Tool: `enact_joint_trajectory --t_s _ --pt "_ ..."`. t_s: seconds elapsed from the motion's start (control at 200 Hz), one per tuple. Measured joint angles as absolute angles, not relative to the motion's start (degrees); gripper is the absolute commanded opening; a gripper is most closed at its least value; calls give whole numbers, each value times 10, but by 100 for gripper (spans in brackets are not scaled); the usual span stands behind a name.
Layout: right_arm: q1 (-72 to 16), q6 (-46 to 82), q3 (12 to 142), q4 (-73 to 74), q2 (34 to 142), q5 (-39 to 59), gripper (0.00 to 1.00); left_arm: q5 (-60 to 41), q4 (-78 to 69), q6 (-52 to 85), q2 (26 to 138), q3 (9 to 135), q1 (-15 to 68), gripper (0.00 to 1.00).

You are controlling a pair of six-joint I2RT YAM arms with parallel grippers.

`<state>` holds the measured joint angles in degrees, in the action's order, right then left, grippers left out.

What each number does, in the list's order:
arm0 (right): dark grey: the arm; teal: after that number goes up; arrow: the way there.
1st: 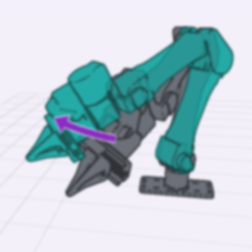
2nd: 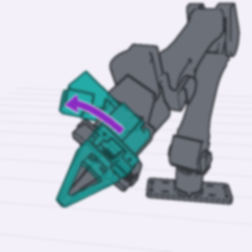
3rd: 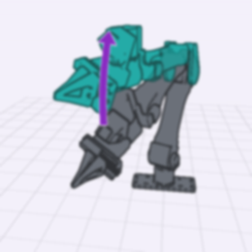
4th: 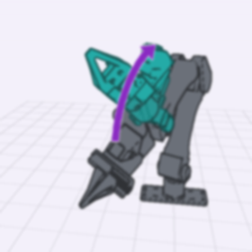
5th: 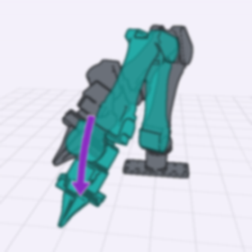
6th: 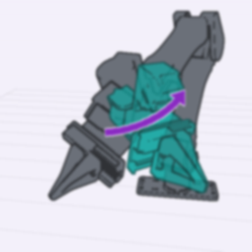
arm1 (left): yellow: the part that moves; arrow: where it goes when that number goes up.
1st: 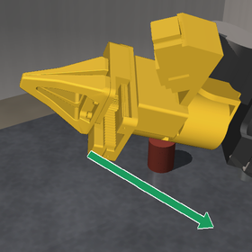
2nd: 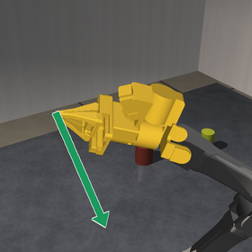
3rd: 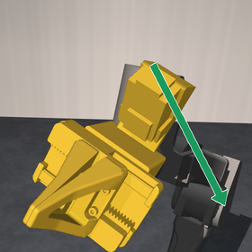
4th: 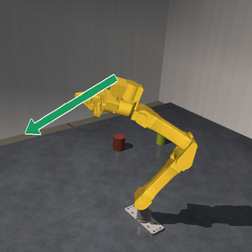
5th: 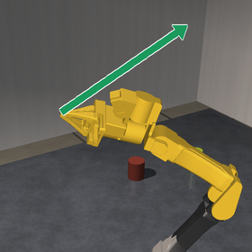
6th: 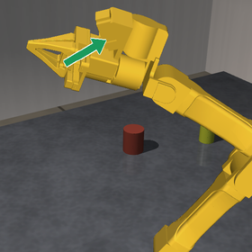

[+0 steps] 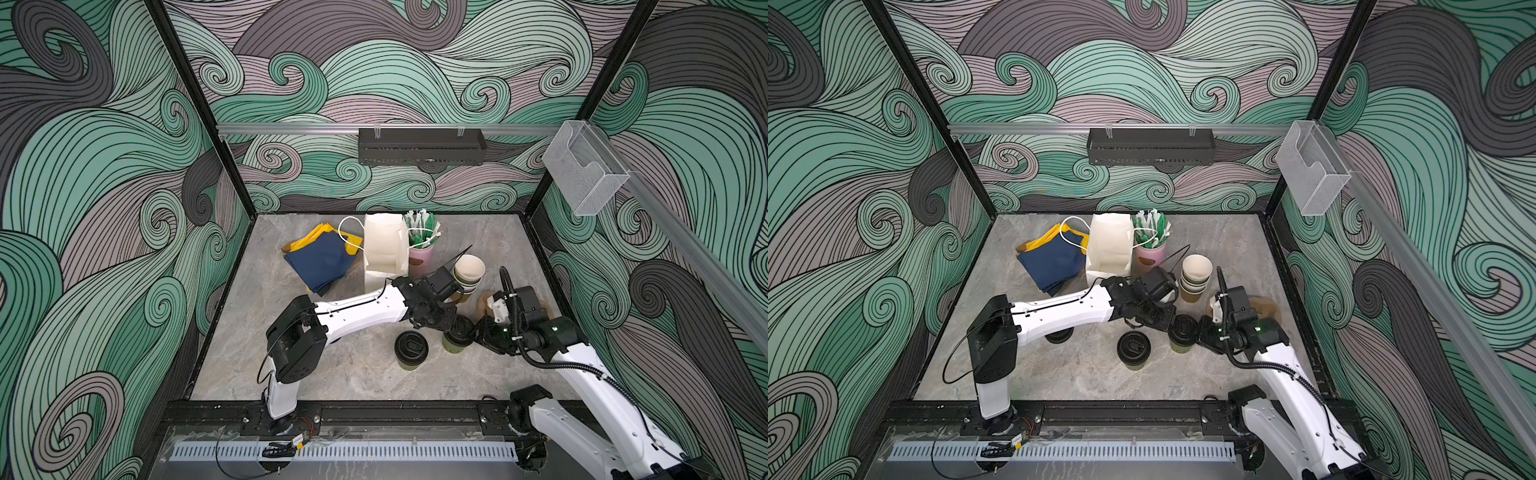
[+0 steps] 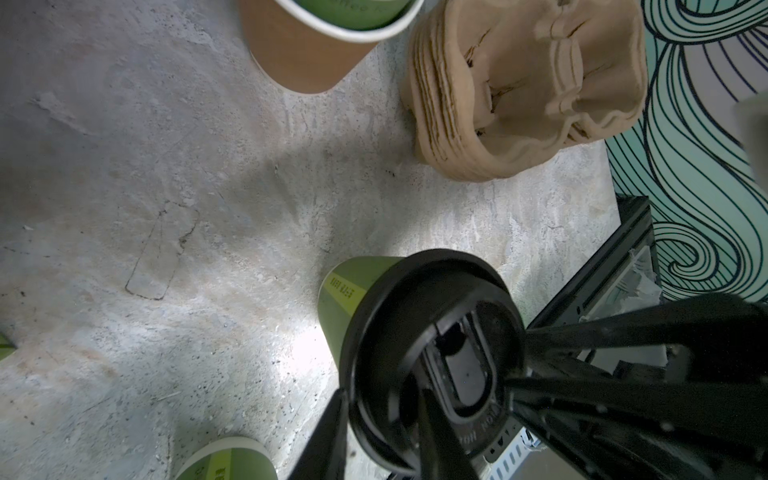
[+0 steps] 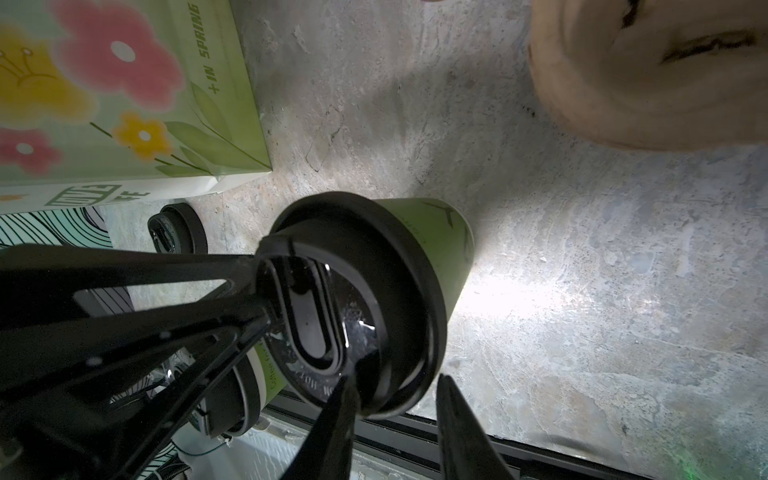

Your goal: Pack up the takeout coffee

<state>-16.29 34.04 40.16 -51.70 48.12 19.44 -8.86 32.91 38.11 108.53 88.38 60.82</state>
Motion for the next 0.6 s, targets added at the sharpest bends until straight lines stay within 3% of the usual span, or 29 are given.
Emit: enact_joint_trajectory --t_s 0.23,0.6 --pt "-189 333 417 -539 449 195 52 -96 334 380 1087 891 608 30" --pt "-258 357 403 -533 456 180 49 -101 334 379 1093 895 608 31"
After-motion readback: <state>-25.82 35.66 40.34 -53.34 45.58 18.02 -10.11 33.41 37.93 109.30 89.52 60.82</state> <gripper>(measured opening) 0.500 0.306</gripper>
